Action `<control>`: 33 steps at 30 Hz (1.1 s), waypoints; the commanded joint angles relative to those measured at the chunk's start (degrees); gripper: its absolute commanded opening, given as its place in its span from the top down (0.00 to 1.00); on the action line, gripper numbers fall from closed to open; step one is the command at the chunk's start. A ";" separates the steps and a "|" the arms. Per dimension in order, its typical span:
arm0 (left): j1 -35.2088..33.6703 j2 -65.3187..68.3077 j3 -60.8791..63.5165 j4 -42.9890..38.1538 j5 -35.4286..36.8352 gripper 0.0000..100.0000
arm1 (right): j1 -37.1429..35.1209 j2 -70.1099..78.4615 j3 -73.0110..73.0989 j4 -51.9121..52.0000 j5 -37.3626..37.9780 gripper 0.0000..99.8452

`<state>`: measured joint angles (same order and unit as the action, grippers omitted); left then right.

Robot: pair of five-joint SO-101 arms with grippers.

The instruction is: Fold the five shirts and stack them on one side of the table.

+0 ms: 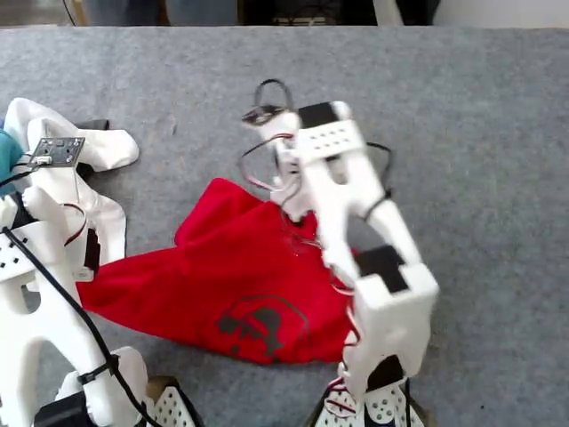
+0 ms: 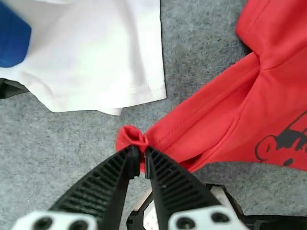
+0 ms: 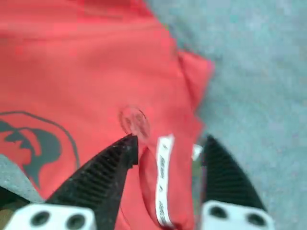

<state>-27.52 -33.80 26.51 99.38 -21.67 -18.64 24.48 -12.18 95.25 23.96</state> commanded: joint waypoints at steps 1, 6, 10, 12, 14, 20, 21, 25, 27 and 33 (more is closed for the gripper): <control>-0.48 -1.49 -0.04 0.09 -0.18 0.97 | -1.93 3.74 -7.43 1.85 -0.62 0.96; -0.48 -1.49 -0.04 0.35 -0.09 0.97 | -1.67 6.73 -13.41 5.36 -0.62 0.95; -0.40 -1.49 -0.13 0.26 -0.09 0.97 | -2.29 6.99 -16.66 5.27 -0.44 0.93; -0.40 -1.49 -0.22 0.26 -0.09 0.97 | -3.78 7.25 -17.71 4.92 1.49 0.91; -0.40 -1.49 -0.04 0.35 -0.09 0.97 | -5.10 8.57 -18.15 3.60 3.52 0.88; -0.66 -2.02 -0.04 0.26 -0.09 0.97 | -5.27 15.34 -18.33 -0.79 1.32 0.81; -0.66 -2.02 -0.04 0.26 -0.09 0.97 | -5.27 16.13 -18.33 -0.88 1.32 0.81; -0.75 -2.02 -0.04 0.26 -0.09 0.97 | -5.36 17.80 -20.88 -0.53 1.05 0.82; -0.75 -2.02 -0.04 0.26 -0.09 0.97 | -4.84 17.54 -22.90 -0.26 0.88 0.91; -0.75 -1.76 -0.04 0.18 -0.09 0.97 | -1.85 17.19 -28.18 5.10 2.90 0.98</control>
<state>-27.52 -34.42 26.51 99.47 -21.67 -22.86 42.86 -36.97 98.07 25.80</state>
